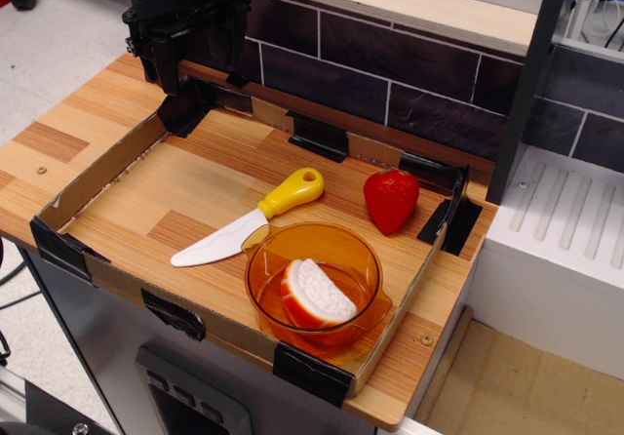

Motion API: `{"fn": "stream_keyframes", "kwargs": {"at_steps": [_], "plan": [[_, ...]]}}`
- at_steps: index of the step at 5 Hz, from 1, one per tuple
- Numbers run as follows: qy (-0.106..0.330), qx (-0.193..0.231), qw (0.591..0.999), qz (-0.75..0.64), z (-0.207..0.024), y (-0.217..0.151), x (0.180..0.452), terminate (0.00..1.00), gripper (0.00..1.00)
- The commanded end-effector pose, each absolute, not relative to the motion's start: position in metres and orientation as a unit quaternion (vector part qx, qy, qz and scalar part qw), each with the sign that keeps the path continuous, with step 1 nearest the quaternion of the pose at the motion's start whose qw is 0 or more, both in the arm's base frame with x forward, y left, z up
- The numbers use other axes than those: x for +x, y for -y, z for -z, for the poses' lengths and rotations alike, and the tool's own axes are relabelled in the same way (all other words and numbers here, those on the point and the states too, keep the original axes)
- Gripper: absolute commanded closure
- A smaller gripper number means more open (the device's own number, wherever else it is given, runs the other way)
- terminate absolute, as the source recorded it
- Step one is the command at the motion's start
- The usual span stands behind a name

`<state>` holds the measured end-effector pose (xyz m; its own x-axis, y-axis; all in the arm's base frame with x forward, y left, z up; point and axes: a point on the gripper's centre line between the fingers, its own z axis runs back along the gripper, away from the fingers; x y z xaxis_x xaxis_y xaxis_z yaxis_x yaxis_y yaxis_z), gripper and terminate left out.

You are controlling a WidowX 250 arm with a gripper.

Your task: Take sushi out of pot

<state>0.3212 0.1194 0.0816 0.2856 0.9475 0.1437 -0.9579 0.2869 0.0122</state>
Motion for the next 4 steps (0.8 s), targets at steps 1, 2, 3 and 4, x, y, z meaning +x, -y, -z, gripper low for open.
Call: {"fn": "stream_keyframes", "kwargs": {"at_steps": [1, 2, 3, 4], "plan": [[0.054, 0.048, 0.8, -0.595, -0.082, -0.119, 0.321, 0.0, 0.0], [0.058, 0.026, 0.795, -0.603, -0.104, -0.098, 0.31, 0.0, 0.0], [0.044, 0.022, 0.798, -0.6, -0.118, -0.077, 0.297, 0.0, 0.0], [0.035, 0.015, 0.811, -0.583, -0.122, -0.054, 0.28, 0.0, 0.0]]}}
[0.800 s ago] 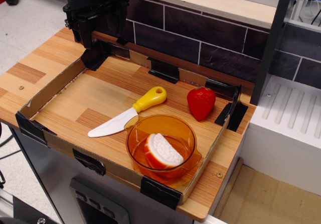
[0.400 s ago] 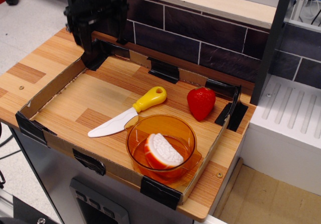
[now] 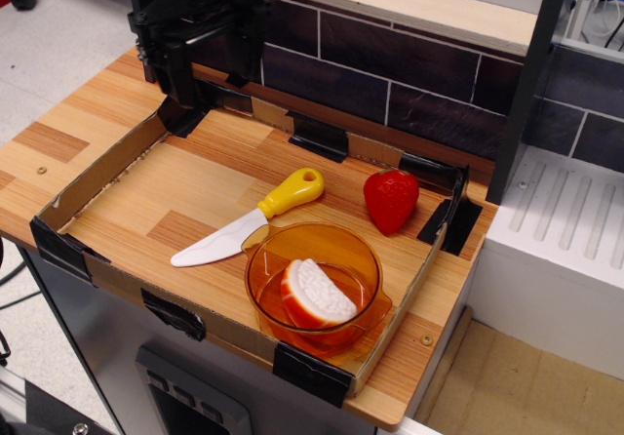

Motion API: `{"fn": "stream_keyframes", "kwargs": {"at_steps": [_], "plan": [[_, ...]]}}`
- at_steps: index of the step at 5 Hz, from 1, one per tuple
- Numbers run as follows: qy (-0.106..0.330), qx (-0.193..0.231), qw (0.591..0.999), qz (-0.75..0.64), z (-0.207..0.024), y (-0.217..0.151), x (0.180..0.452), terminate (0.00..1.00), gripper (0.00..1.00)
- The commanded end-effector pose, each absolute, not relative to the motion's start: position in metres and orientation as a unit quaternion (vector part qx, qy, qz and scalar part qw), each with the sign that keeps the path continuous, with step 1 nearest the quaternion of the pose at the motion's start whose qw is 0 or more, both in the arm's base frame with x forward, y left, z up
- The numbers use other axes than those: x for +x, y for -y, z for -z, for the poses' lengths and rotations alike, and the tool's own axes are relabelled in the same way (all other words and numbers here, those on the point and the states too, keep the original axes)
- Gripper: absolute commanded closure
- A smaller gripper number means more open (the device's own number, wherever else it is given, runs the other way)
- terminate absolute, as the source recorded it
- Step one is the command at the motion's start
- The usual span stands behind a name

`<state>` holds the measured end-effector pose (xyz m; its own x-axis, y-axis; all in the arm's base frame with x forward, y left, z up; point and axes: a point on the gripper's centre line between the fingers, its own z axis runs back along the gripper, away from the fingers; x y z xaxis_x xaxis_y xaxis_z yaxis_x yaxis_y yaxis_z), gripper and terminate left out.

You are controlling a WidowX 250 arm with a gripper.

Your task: Take sushi out of pot

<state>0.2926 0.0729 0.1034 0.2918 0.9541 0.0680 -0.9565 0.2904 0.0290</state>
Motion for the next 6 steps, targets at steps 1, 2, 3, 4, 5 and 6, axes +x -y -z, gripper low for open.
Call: {"fn": "stream_keyframes", "kwargs": {"at_steps": [1, 2, 3, 4, 5, 6], "plan": [[0.024, 0.017, 0.829, -0.558, -0.113, -0.028, 0.258, 0.0, 0.0], [0.018, 0.01, 0.838, -0.545, -0.099, -0.012, 0.243, 0.0, 0.0], [0.017, 0.003, 0.844, -0.535, -0.084, 0.0, 0.239, 0.0, 0.0], [0.018, -0.006, 0.849, -0.528, -0.072, 0.008, 0.239, 0.0, 0.0], [0.021, -0.004, 0.851, -0.524, -0.064, 0.016, 0.236, 0.0, 0.0], [0.008, -0.006, 0.85, -0.526, -0.061, 0.022, 0.233, 0.0, 0.0]]}}
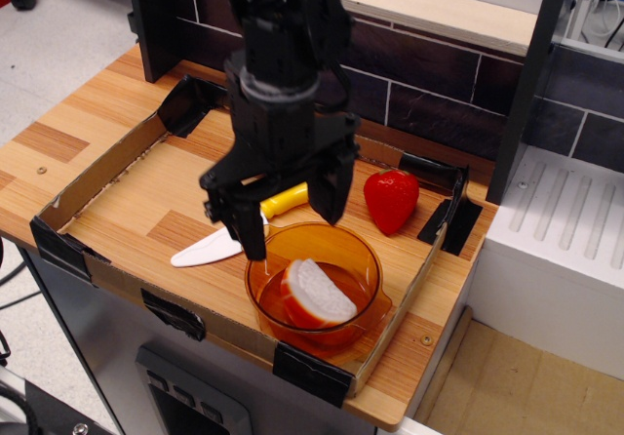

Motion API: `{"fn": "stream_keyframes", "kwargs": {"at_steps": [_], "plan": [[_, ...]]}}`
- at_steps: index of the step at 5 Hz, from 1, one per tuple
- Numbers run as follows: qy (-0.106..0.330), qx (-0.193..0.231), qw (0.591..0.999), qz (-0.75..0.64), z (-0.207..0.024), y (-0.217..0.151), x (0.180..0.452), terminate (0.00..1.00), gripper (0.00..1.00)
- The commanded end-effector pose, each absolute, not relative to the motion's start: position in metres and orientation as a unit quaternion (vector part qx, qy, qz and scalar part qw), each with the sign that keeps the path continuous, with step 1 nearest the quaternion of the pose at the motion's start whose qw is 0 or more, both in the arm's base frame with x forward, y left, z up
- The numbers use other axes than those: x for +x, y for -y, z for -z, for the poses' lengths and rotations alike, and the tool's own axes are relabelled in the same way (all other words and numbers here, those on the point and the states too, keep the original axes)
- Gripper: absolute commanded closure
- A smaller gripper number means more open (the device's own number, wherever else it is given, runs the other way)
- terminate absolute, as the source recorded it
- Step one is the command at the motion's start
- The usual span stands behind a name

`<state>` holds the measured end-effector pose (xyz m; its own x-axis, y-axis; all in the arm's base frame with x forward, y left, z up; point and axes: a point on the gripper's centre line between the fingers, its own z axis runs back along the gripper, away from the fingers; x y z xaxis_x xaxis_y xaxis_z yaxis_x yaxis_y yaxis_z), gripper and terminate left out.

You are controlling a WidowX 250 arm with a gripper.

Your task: Take sushi out of pot

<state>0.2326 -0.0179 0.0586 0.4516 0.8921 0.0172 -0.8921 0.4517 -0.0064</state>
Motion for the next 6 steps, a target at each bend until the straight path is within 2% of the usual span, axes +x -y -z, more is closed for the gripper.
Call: {"fn": "stream_keyframes", "kwargs": {"at_steps": [1, 3, 6], "plan": [[0.002, -0.007, 0.846, -0.533, -0.055, 0.027, 0.232, 0.0, 0.0], [0.001, 0.0, 0.843, -0.538, -0.039, 0.031, 0.231, 0.0, 0.0], [0.001, 0.002, 0.842, -0.539, -0.027, 0.036, 0.229, 0.0, 0.0]]}}
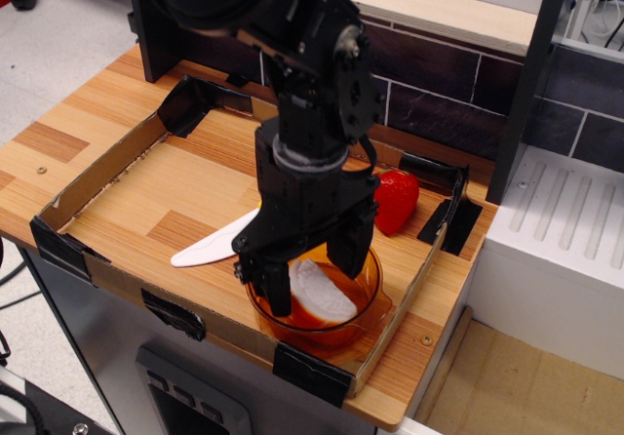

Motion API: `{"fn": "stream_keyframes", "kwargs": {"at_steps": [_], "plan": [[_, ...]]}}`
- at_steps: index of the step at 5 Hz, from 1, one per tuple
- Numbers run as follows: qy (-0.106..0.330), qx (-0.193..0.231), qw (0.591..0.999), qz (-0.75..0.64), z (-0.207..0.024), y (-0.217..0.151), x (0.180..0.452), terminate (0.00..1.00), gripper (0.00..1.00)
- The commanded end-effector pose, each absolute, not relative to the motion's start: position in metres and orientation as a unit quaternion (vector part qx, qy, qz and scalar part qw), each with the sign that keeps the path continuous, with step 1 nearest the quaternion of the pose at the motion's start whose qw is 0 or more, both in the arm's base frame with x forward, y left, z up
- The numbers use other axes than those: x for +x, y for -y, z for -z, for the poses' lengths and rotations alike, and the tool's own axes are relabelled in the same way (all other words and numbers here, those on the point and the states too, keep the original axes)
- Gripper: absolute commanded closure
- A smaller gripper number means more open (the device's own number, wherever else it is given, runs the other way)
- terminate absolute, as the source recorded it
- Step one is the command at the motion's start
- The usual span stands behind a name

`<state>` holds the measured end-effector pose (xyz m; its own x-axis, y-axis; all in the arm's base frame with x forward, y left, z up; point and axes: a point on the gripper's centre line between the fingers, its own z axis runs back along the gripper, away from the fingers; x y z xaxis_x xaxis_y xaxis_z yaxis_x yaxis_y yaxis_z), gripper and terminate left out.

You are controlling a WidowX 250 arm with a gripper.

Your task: Take sushi out of pot

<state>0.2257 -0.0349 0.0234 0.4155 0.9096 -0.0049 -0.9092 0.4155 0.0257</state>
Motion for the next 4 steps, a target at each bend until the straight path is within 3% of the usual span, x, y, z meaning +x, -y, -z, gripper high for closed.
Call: {"fn": "stream_keyframes", "kwargs": {"at_steps": [1, 2, 4], "plan": [[0.006, 0.009, 0.844, -0.536, -0.0228, 0.0377, 0.2294, 0.0, 0.0], [0.002, 0.007, 0.846, -0.534, -0.0256, 0.0372, 0.2299, 0.0, 1.0], [0.0, 0.004, 0.845, -0.535, -0.031, 0.035, 0.231, 0.0, 1.0]]}}
